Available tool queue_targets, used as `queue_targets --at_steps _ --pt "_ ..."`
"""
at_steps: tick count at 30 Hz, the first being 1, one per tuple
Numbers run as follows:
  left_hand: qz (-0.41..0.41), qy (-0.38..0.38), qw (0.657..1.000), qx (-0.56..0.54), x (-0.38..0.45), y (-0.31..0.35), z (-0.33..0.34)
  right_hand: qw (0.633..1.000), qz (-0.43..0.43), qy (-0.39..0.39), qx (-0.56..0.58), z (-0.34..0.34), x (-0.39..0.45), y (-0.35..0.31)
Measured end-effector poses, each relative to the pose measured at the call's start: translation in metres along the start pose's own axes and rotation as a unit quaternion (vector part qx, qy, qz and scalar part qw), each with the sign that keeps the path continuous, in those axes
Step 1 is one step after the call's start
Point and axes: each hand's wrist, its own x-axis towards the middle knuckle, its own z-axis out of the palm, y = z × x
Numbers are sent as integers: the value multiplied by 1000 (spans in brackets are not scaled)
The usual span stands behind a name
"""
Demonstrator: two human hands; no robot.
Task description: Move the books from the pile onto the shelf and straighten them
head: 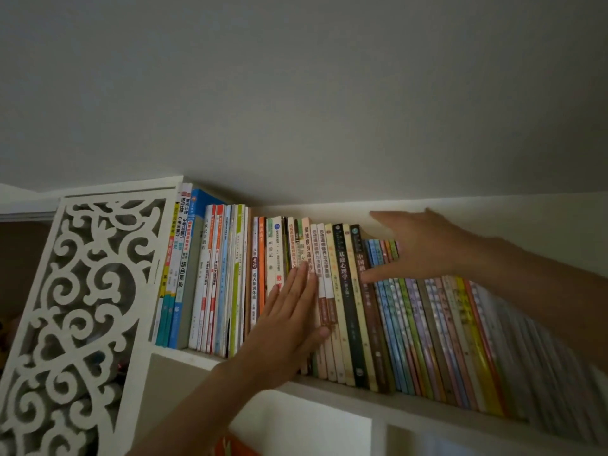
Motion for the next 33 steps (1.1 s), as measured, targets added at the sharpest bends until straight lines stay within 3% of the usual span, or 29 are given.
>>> queue_targets --at_steps 3,6,11,14,17,19,22,26,31,33 --pt "12 35 997 -69 7 57 0 997 70 -21 -25 -13 -32 34" --pt "51 36 997 -35 22 99 16 998 43 -18 43 4 -44 46" --pt "18 19 998 64 24 93 37 998 35 26 43 19 -40 51" --pt "-12 58 998 37 27 115 36 994 75 45 66 9 -63 76" --pt "70 73 995 -5 27 155 43 984 147 10 102 2 -103 108" --pt "113 68 991 -12 29 177 48 981 132 -24 139 10 -121 120" --pt "89 42 995 -20 32 185 55 971 86 22 224 28 -126 121" --pt "80 34 996 -6 29 177 57 972 64 13 227 30 -119 119" --pt "52 -2 993 -108 25 189 36 965 60 28 254 25 -140 114" --pt "16 1 987 -161 19 189 9 974 62 18 217 7 -165 115"
